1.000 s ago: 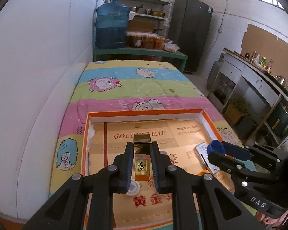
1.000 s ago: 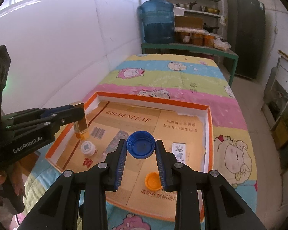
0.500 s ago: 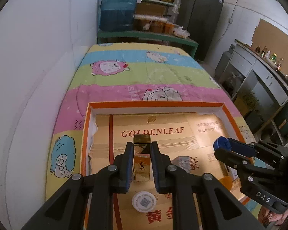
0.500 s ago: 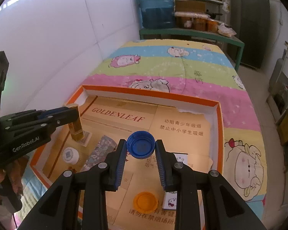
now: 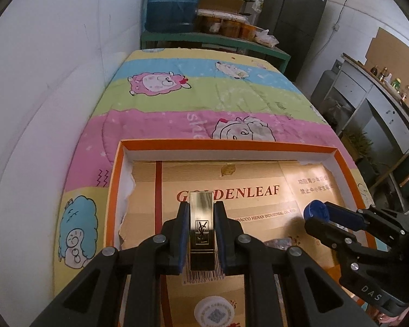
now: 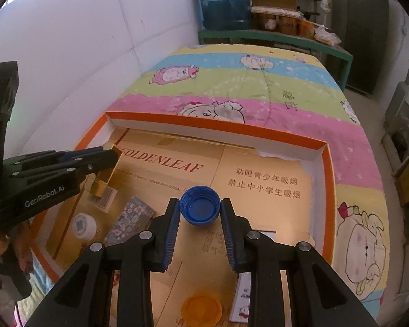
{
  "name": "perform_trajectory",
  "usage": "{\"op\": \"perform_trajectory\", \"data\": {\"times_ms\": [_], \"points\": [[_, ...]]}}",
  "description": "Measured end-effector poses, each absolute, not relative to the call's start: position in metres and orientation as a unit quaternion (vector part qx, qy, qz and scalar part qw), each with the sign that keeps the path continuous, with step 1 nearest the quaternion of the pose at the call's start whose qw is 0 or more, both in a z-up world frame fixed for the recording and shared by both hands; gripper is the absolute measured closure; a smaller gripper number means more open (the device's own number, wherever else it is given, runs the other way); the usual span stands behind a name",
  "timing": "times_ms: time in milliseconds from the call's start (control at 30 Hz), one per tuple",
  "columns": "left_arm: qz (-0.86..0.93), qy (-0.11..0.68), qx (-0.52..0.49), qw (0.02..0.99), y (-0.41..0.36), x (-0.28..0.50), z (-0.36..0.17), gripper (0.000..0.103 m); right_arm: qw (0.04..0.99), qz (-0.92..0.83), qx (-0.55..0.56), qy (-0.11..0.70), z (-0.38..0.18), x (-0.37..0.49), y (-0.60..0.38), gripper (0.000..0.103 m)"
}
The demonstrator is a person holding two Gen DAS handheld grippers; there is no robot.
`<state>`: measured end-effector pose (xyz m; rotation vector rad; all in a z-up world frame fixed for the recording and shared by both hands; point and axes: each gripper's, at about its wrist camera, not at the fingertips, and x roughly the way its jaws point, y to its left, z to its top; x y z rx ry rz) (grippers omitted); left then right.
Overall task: Organize rigid objects
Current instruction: 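Carry the lipstick with the left gripper while the right gripper carries the blue cap into the tray, then open the left gripper releasing the lipstick while the right gripper releases the blue cap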
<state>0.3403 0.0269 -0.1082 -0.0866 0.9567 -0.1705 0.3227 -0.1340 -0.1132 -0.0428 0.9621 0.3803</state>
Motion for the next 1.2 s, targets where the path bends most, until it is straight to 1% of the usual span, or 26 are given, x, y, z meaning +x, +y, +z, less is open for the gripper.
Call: {"op": "perform_trajectory", "data": {"times_ms": [367, 733, 833, 867, 900, 933, 967, 1200], "points": [[-0.085, 0.472, -0.042, 0.876, 0.026, 0.346, -0.114, 0.085, 0.864, 0.183, -0.031, 0.469, -0.123, 0.331, -0.129, 0.072], [-0.091, 0.481, -0.045, 0.871, 0.027, 0.347, -0.117, 0.081, 0.862, 0.179, -0.044, 0.473, -0.126, 0.331, -0.126, 0.071], [-0.089, 0.479, -0.043, 0.872, 0.027, 0.344, -0.115, 0.074, 0.862, 0.179, -0.04, 0.472, -0.125, 0.33, -0.127, 0.071], [-0.09, 0.477, -0.042, 0.873, 0.027, 0.342, -0.114, 0.069, 0.863, 0.178, -0.04, 0.472, -0.124, 0.329, -0.127, 0.068], [-0.089, 0.474, -0.04, 0.875, 0.027, 0.34, -0.112, 0.064, 0.863, 0.176, -0.041, 0.471, -0.124, 0.328, -0.126, 0.065], [-0.089, 0.47, -0.039, 0.877, 0.027, 0.339, -0.11, 0.063, 0.864, 0.174, -0.042, 0.47, -0.123, 0.327, -0.126, 0.057], [-0.089, 0.467, -0.039, 0.879, 0.027, 0.337, -0.108, 0.061, 0.866, 0.172, -0.042, 0.468, -0.122, 0.326, -0.127, 0.055], [-0.088, 0.448, -0.036, 0.889, 0.028, 0.323, -0.092, 0.06, 0.876, 0.162, -0.046, 0.452, -0.111, 0.315, -0.128, 0.055]]}}
